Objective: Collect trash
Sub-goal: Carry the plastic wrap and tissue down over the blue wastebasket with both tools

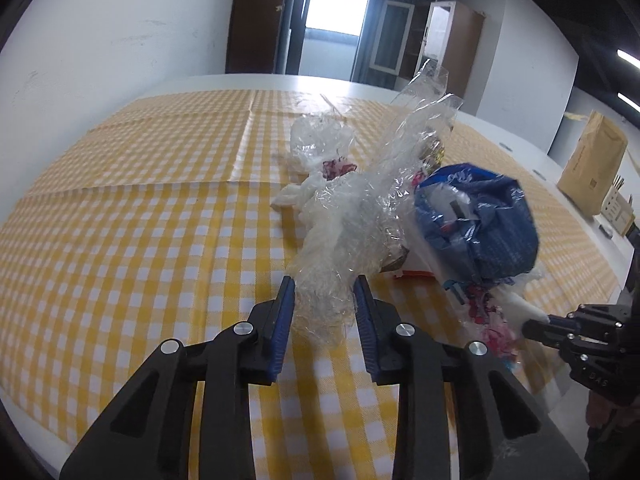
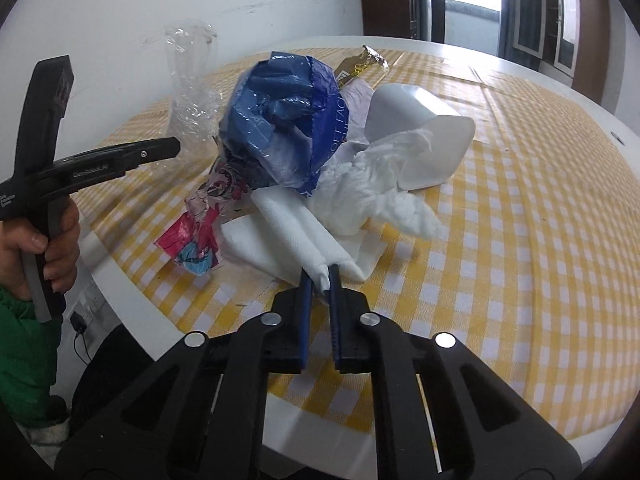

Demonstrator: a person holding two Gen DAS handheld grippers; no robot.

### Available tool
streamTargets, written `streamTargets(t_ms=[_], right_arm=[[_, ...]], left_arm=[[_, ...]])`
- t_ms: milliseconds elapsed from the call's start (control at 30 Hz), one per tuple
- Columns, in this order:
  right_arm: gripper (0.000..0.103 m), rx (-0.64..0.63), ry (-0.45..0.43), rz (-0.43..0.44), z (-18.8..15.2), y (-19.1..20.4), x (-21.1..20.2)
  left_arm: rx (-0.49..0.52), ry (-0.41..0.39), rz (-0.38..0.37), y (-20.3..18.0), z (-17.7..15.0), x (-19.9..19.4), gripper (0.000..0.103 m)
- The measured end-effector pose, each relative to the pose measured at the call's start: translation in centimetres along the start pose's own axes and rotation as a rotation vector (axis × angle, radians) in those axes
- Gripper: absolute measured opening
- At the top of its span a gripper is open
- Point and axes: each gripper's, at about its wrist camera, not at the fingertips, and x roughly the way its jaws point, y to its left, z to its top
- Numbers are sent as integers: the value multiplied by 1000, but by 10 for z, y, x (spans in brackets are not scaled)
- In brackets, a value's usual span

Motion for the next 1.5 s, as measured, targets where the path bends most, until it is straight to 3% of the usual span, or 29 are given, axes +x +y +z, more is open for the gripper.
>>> streamTargets(t_ms=[233,300,400,800,1200,1500], right_arm=[[4,33,-85,4,-16,5,-37],[4,48,-113,-2,-21,4,-46],[4,83,-158,-24,-31,3,-59],[4,102,-248,-27,-59,25,-122],[4,94,-244,39,-110,58,-158],[4,67,-130,62,-154,78,-138]], left_arm=[[-34,-74,-29,-10,-22,-51,29],[-43,-74,-76,-14,-30,-64,29],[-24,-95,-48,-20,-39,-80,29],[13,-147,-68,-41,-70,-146,29],[18,-74,-169,-53,-129,-173,29],[40,52,-187,-56,-178,-146,29]])
